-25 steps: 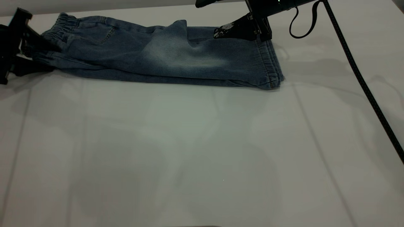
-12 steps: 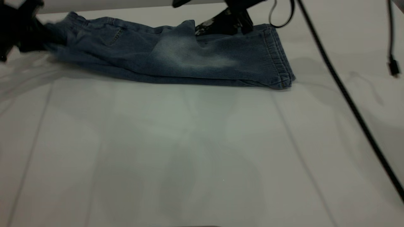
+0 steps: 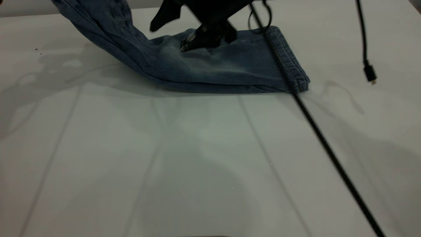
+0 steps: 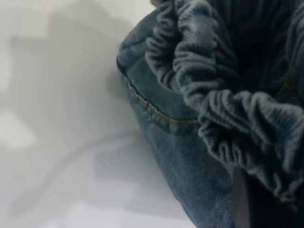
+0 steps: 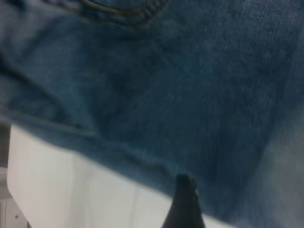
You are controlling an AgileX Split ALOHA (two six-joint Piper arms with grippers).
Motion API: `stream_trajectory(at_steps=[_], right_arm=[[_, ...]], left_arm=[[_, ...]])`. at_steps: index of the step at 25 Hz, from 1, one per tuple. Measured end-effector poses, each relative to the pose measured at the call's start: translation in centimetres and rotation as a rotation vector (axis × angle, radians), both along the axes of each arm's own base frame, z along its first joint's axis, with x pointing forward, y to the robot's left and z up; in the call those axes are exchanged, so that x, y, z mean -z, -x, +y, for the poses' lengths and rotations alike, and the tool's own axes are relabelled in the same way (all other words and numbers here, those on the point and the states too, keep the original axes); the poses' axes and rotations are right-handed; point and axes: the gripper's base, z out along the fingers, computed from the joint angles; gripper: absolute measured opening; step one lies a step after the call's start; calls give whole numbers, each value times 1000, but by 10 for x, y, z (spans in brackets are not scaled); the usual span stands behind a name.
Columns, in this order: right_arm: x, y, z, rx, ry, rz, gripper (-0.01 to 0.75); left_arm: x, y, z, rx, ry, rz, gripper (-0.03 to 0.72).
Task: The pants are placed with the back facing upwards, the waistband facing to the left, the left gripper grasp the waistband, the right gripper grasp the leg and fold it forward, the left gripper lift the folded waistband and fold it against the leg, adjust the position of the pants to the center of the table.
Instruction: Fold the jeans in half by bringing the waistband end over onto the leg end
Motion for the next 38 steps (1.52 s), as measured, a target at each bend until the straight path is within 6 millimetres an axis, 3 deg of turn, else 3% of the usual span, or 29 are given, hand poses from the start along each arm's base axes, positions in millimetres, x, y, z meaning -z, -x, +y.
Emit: stream_trajectory(at_steps=[6, 10, 13, 18, 22, 27, 30, 33, 38], right_arm=[[32, 4, 28, -59, -23, 65, 489], [33, 10, 39, -130, -33, 73, 489], [16, 3, 24, -165, -25, 37, 489], [-18, -18, -32, -218, 72, -41, 489], [-5, -20, -52, -247, 191, -6, 489], [28, -11, -45, -270, 233, 83, 489], [29, -11, -45, -272, 236, 87, 489], [9, -20, -58, -258, 239, 48, 489], [-62, -40, -112, -177, 254, -80, 489]], left_arm=[[-11, 13, -13, 57, -3, -5, 90], [-17, 15, -30, 107, -20, -25, 90], [-24, 16, -43, 149, -43, -56, 90], [-31, 18, -64, 188, -66, -96, 90], [-32, 19, -84, 223, -80, -116, 90], [-33, 21, -117, 253, -115, -165, 90], [-34, 24, -135, 279, -124, -186, 90], [-34, 28, -153, 308, -130, -202, 90], [-36, 34, -181, 332, -150, -250, 90]])
